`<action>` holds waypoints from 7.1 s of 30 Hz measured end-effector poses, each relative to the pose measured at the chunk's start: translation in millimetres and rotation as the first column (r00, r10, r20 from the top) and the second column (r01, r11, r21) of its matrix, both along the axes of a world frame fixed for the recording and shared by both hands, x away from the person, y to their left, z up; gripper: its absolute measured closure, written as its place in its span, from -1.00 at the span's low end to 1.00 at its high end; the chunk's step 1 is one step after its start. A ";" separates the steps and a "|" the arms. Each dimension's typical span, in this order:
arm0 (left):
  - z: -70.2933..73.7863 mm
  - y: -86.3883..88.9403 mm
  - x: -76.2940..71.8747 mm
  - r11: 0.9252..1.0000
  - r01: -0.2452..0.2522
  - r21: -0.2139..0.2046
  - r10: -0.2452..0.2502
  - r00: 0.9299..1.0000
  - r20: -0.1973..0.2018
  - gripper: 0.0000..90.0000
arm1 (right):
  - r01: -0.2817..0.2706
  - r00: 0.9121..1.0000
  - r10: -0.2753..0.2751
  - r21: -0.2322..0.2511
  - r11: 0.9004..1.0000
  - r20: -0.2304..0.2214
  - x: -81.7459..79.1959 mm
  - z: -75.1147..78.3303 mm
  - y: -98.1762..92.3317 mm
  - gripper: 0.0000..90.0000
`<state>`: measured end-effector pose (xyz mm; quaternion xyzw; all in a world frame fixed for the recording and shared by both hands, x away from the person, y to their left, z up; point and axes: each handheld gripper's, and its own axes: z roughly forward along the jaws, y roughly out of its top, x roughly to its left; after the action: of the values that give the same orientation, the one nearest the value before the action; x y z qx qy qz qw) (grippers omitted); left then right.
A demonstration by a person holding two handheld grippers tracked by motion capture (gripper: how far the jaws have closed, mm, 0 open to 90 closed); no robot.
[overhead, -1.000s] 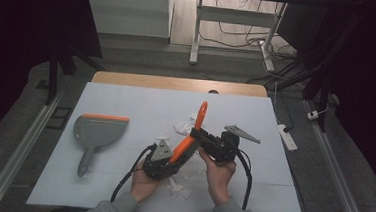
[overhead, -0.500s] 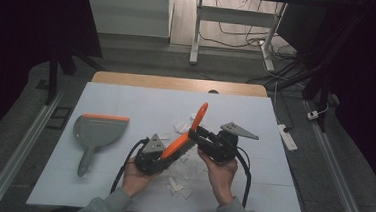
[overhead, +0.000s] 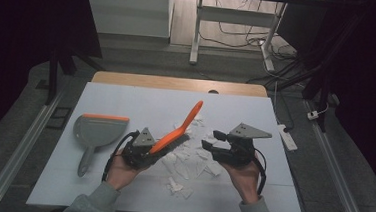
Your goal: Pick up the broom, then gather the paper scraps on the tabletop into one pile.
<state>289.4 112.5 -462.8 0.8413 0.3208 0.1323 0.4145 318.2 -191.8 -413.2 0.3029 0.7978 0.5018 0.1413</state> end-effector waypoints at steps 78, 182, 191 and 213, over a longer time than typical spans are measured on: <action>7.2 -11.4 -19.5 0.983 0.095 0.154 -0.110 0.990 0.092 -0.27 | -0.396 0.912 0.394 -0.496 0.773 -0.114 -18.0 -24.9 48.3 0.56; -36.3 102.4 -28.4 0.981 -0.187 0.057 0.190 0.980 -0.053 -0.38 | -0.008 0.980 -0.110 -0.594 0.805 -0.163 122.1 -0.1 24.7 0.56; -37.0 108.3 -26.9 0.981 -0.190 0.043 0.192 0.980 -0.053 -0.38 | 0.019 0.973 -0.174 -0.691 0.722 -0.155 178.7 -20.1 48.4 0.56; -37.4 109.2 -31.4 0.981 -0.190 0.050 0.192 0.980 -0.051 -0.38 | -0.276 0.954 0.072 -0.762 0.586 -0.291 151.3 -36.1 87.2 0.57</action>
<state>257.9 221.7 -500.2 0.8190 0.4085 0.1552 0.3719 469.5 -104.6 -449.3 0.1838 0.9735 0.0681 0.1181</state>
